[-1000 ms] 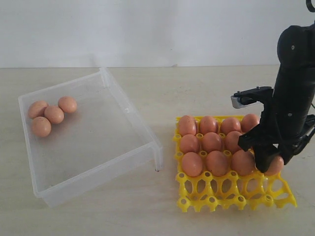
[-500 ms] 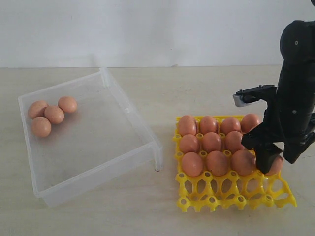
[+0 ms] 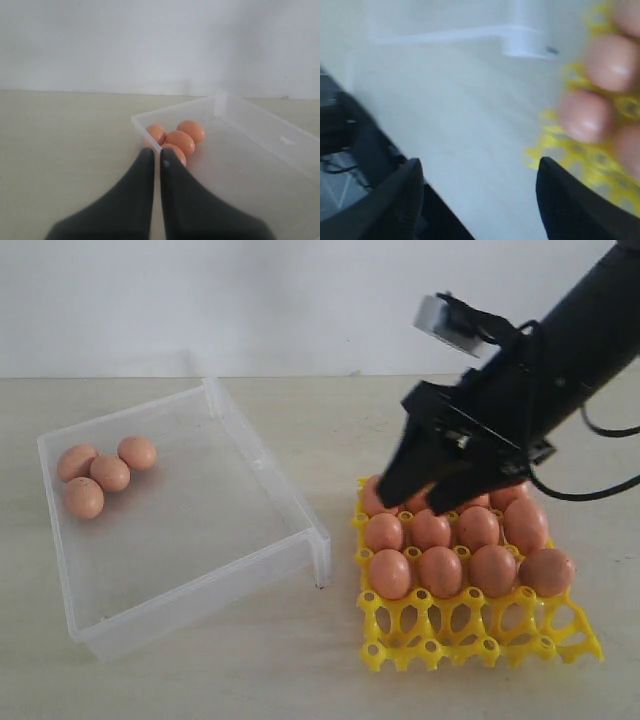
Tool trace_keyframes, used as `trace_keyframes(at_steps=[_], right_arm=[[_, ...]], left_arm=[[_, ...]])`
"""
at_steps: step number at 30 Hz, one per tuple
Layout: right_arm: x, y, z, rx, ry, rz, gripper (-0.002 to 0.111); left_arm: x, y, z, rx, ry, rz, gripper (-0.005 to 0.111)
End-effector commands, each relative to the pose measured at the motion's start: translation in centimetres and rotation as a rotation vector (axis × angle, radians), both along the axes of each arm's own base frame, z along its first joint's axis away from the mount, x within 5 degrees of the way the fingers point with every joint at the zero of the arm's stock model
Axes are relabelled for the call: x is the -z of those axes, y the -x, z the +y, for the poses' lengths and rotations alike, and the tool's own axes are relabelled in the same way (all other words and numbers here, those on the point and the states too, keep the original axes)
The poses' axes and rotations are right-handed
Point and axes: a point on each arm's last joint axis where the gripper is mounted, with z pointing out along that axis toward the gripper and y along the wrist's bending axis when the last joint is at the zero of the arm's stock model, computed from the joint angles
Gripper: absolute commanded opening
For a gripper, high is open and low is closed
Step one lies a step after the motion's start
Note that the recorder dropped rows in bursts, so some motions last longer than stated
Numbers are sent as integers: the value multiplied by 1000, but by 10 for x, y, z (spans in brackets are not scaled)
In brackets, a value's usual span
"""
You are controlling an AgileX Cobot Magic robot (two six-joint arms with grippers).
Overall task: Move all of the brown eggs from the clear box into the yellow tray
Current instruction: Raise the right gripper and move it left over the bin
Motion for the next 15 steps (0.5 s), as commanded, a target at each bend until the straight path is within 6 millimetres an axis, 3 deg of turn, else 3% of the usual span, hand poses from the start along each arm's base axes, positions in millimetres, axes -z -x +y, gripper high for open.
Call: trace_keyframes(at_steps=[1, 6, 10, 15], right_arm=[[-28, 13, 59, -174, -329, -164, 58], [-32, 14, 119, -100, -321, -476, 58], [-35, 10, 145, 78, -222, -690, 57], [-32, 9, 179, -41, -251, -661, 27]], left_arm=[[0, 0, 0, -2, 0, -5, 4], [1, 0, 0, -2, 0, -2, 4], [1, 0, 0, -2, 0, -2, 4], [1, 0, 0, -2, 0, -2, 4]])
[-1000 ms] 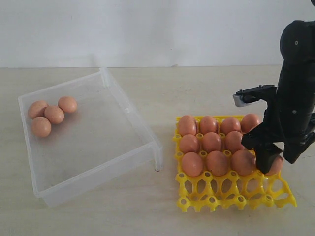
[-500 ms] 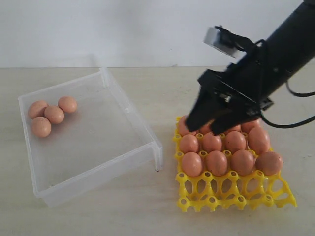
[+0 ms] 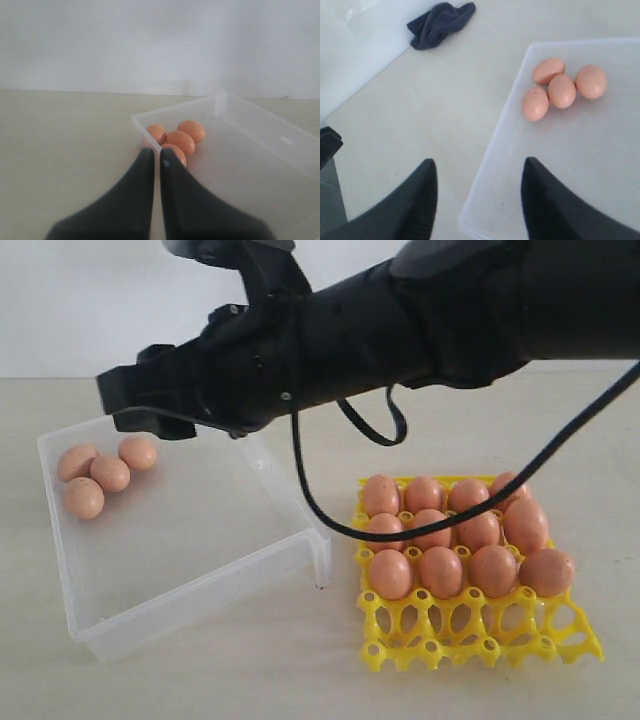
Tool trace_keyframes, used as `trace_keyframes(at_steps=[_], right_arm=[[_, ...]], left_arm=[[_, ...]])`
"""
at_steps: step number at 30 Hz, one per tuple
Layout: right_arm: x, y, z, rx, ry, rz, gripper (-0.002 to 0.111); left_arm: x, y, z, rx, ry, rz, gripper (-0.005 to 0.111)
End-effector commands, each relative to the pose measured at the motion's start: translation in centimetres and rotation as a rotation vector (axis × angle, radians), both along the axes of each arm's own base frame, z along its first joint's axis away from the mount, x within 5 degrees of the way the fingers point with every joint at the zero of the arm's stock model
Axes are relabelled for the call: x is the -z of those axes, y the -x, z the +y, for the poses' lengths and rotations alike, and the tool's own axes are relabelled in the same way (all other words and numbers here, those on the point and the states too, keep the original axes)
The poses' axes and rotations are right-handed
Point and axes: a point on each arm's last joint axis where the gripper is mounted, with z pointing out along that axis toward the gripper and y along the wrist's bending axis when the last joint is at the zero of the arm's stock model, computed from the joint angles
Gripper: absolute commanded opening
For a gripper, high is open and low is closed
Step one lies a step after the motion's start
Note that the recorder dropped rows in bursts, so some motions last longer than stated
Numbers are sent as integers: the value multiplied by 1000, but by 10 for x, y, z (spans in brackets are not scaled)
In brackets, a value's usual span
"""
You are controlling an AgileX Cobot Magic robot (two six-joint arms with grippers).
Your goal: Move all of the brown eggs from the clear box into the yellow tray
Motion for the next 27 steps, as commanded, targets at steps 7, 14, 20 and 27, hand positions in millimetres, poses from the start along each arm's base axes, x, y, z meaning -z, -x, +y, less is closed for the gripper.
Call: trace_keyframes(at_steps=[7, 14, 20, 27], right_arm=[[4, -45, 62, -154, 18, 32, 23], [16, -77, 81, -95, 18, -51, 23], [51, -69, 111, -192, 229, -91, 23], [68, -79, 121, -89, 575, -147, 23]], left_arm=[[1, 0, 0, -2, 0, -2, 4], [1, 0, 0, -2, 0, -2, 4], [1, 0, 0, -2, 0, -2, 4], [1, 0, 0, -2, 0, -2, 4]])
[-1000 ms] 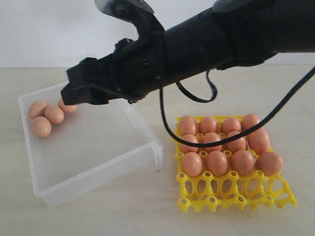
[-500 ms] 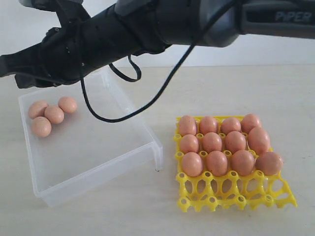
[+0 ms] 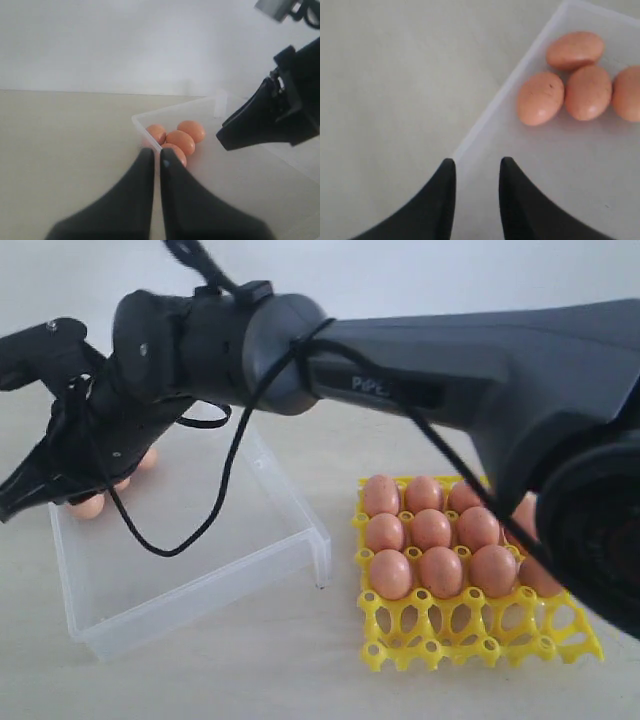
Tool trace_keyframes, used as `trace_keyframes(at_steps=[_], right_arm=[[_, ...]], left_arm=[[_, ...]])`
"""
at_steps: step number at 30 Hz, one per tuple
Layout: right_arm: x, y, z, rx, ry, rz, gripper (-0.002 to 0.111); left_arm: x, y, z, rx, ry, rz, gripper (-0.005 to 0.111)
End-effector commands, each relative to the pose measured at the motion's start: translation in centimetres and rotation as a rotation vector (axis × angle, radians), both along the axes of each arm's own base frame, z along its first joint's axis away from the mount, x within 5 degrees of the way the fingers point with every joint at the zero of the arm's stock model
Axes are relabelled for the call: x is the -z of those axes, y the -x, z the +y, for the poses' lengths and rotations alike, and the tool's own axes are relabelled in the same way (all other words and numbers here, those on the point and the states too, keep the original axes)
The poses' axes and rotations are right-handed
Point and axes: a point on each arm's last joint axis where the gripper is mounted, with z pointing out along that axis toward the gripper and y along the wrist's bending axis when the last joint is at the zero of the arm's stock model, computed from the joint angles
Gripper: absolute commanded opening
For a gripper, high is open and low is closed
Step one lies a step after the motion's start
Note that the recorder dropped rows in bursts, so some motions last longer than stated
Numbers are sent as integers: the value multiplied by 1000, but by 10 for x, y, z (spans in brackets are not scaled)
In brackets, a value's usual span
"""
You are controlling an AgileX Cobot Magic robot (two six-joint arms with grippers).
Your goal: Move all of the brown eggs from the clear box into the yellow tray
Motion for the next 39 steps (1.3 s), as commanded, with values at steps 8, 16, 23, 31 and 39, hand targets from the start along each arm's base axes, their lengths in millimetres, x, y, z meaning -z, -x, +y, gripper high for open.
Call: trace_keyframes(at_steps=[8, 16, 23, 31, 39], right_arm=[[-3, -43, 3, 240, -51, 62, 23], [2, -73, -5, 306, -201, 89, 23], [0, -82, 3, 285, -294, -66, 55], [57, -89, 8, 339, -265, 26, 45], [88, -99, 12, 311, -288, -114, 40]], left_arm=[[0, 0, 0, -2, 0, -4, 4], [0, 0, 0, -2, 0, -4, 4], [0, 0, 0, -2, 0, -4, 4], [0, 0, 0, -2, 0, -4, 4], [0, 0, 0, -2, 0, -4, 4]])
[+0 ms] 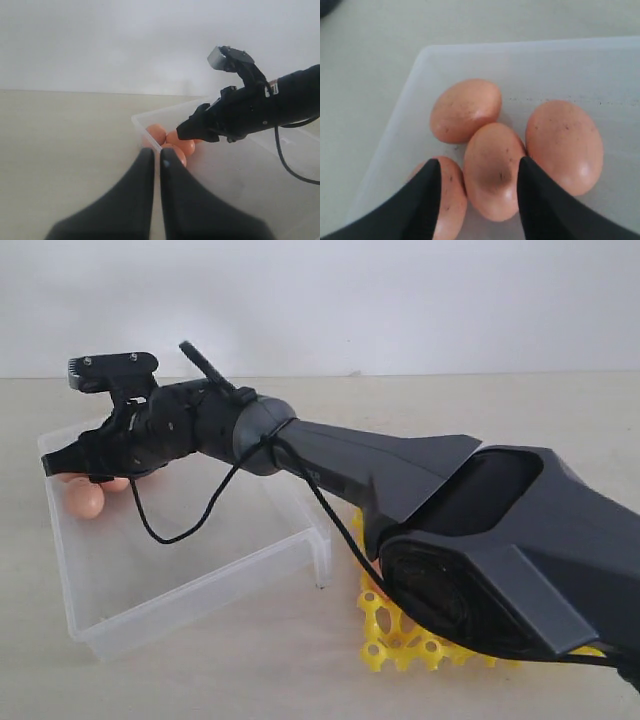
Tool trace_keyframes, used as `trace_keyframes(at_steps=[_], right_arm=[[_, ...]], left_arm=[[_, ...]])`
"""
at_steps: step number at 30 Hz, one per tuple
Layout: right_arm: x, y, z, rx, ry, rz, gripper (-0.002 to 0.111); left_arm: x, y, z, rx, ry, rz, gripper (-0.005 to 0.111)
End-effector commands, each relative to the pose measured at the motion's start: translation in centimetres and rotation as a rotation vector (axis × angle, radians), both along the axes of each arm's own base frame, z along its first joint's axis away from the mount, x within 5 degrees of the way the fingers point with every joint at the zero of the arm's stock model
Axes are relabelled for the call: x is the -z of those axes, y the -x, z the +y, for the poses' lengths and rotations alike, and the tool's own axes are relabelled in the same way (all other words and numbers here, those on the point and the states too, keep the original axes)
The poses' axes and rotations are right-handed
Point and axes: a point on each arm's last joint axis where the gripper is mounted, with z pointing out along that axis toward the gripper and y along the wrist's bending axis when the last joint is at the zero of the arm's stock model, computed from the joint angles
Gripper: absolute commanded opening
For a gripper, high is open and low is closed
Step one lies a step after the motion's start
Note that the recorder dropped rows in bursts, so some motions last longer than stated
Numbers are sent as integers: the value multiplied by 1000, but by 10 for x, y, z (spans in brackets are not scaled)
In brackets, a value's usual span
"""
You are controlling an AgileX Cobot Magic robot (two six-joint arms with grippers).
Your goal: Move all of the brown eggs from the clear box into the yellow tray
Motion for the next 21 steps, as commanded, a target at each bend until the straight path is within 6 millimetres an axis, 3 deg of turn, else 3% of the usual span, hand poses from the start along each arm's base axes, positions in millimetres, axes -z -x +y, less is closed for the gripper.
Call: trace_keyframes(at_steps=[1, 5, 9, 17, 21], right_arm=[[10, -8, 2, -25, 12, -172, 40], [42, -6, 0, -43, 71, -91, 40], [52, 6, -4, -133, 205, 38, 40], [20, 7, -4, -258, 287, -92, 41], [9, 6, -3, -250, 268, -132, 68]], left_arm=[[0, 0, 0, -2, 0, -4, 4], [0, 0, 0, -2, 0, -4, 4], [0, 0, 0, -2, 0, -4, 4], [0, 0, 0, -2, 0, -4, 4], [0, 0, 0, -2, 0, -4, 4]])
